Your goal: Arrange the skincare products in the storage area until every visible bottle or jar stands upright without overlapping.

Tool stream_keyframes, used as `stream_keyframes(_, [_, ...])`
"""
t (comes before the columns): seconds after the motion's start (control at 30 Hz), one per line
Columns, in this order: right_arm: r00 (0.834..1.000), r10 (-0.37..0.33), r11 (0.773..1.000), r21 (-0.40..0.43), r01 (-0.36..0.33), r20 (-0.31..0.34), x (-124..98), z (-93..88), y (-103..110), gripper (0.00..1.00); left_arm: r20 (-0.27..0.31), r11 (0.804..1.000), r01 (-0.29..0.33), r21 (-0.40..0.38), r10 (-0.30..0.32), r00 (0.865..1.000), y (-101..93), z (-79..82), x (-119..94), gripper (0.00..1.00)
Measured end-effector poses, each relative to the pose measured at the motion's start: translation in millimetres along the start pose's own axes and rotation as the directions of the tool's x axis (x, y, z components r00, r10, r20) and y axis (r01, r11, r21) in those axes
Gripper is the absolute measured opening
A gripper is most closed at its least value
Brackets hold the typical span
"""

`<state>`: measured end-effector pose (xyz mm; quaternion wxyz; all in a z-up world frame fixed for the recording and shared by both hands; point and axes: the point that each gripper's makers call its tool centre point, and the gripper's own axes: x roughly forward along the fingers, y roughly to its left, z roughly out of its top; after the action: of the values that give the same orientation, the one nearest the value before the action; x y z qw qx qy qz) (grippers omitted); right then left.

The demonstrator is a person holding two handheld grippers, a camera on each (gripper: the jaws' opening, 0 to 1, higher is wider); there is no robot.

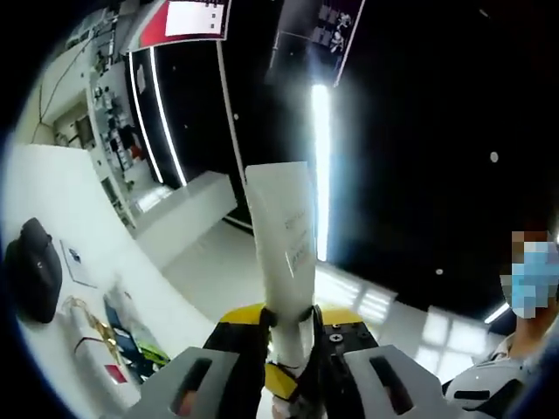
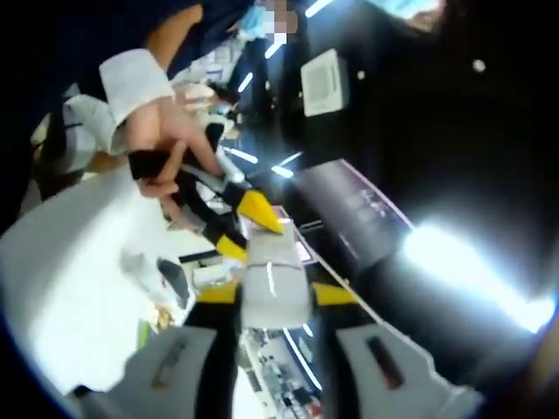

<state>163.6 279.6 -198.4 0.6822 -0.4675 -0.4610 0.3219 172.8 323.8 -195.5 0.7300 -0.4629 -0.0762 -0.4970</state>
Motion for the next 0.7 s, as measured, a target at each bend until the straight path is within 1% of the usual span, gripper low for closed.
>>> stream_keyframes(0.1, [1.0, 0.008, 1.0, 0.021, -0.008, -0.013, -0.4, -2.7, 1.7, 0.29, -0.003, 0.999, -0.01, 0.033, 0.01, 1.0, -0.2, 0.1, 0.7, 0.19])
stream_keyframes(0.2, [1.0, 0.023, 0.999, 0.047, -0.022, -0.017, -1.9, -6.1, 4.0, 0.29, -0.004, 0.999, -0.018, 0.043, 0.018, 1.0, 2.8, 0.3, -0.1, 0.19])
stream_keyframes(0.23, [0.999, 0.028, 0.998, 0.065, -0.026, -0.018, -2.6, -7.3, 4.5, 0.29, -0.005, 0.999, -0.017, 0.046, 0.018, 1.0, 2.8, 0.1, -0.3, 0.18])
stream_keyframes(0.27, [0.999, 0.036, 0.994, 0.1, -0.033, -0.023, -3.2, -9.7, 5.7, 0.29, -0.007, 0.999, -0.018, 0.05, 0.018, 1.0, 2.9, 0.0, -0.3, 0.18])
stream_keyframes(0.3, [0.998, 0.045, 0.991, 0.125, -0.04, -0.038, -3.7, -12.6, 6.2, 0.29, -0.016, 0.997, -0.022, 0.068, 0.023, 1.0, 3.8, 0.0, -0.7, 0.18])
stream_keyframes(0.33, [0.998, 0.046, 0.991, 0.128, -0.04, -0.046, -3.5, -14.4, 5.3, 0.29, -0.02, 0.997, -0.024, 0.077, 0.025, 0.999, 3.7, -0.2, -0.6, 0.18])
stream_keyframes(0.4, [0.997, 0.053, 0.989, 0.141, -0.044, -0.061, -3.6, -18.8, 6.5, 0.29, -0.03, 0.994, -0.028, 0.11, 0.032, 0.999, 3.5, -0.6, -0.3, 0.18])
stream_keyframes(0.57, [0.996, 0.072, 0.979, 0.194, -0.059, -0.059, -4.2, -19.9, 9.1, 0.29, -0.036, 0.985, -0.037, 0.168, 0.044, 0.998, 2.8, 0.6, -0.9, 0.18])
stream_keyframes(0.7, [0.99, 0.096, 0.968, 0.241, -0.068, -0.105, -4.3, -29.9, 12.8, 0.29, -0.04, 0.972, -0.058, 0.226, 0.069, 0.997, 2.6, -0.3, 0.7, 0.17])
